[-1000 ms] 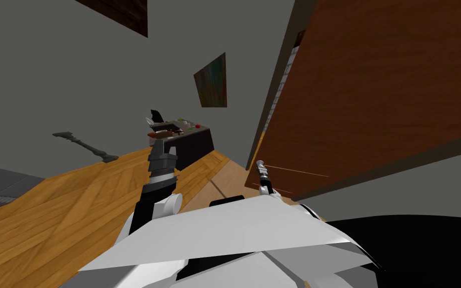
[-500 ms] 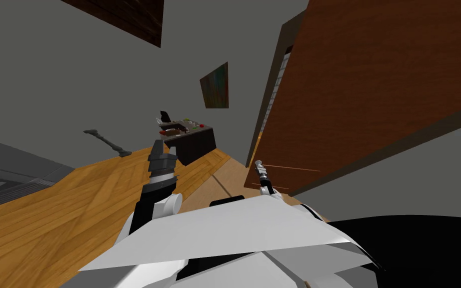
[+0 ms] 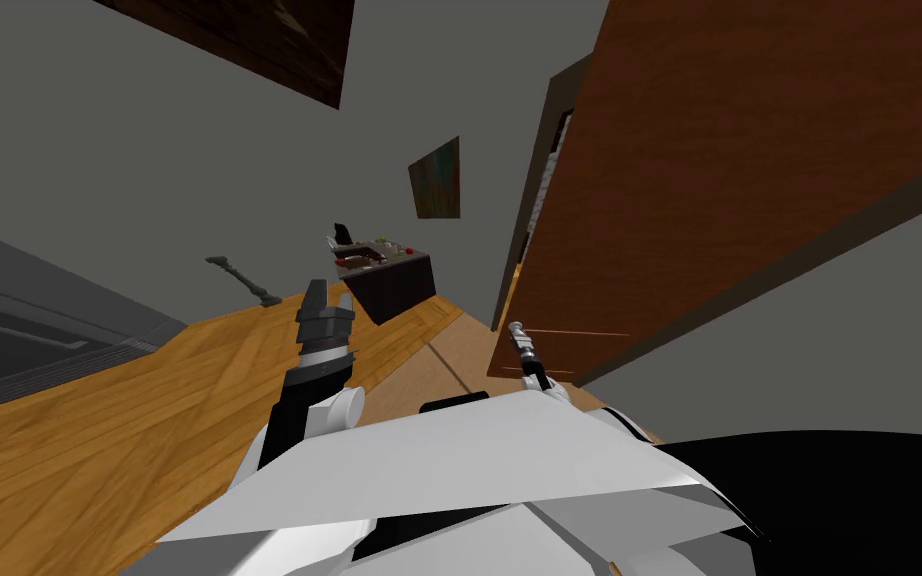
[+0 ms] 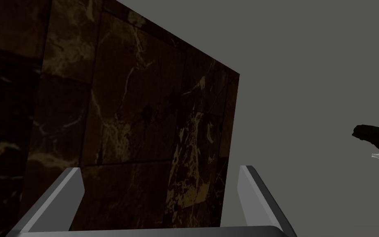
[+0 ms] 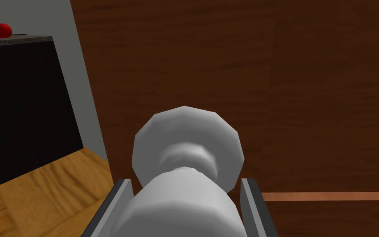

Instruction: Pull the door open

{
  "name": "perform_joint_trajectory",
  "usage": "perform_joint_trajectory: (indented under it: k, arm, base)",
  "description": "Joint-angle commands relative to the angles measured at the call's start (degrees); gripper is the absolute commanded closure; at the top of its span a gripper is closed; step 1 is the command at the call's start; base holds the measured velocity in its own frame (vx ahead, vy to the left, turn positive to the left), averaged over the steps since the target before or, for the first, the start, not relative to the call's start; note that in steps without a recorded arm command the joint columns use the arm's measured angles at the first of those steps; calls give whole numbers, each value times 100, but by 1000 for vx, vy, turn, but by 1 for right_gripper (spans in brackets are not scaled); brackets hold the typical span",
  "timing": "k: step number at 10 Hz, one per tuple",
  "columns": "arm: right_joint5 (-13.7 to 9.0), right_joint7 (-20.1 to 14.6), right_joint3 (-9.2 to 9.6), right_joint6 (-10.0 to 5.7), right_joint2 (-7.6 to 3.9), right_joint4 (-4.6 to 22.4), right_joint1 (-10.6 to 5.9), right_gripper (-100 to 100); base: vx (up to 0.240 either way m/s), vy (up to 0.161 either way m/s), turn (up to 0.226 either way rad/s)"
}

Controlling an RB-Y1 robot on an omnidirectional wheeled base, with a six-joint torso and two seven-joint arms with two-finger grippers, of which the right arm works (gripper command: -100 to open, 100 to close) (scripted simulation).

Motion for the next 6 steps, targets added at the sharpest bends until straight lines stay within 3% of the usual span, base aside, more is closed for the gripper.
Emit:
perform_joint_trajectory:
  k: [1, 6]
  arm:
    - [37, -159, 109, -100, -100, -34, 90, 100]
    - [153, -664, 460, -468, -461, -6, 335, 100]
  base:
    - [-222, -25, 154]
    - [-213, -14, 110]
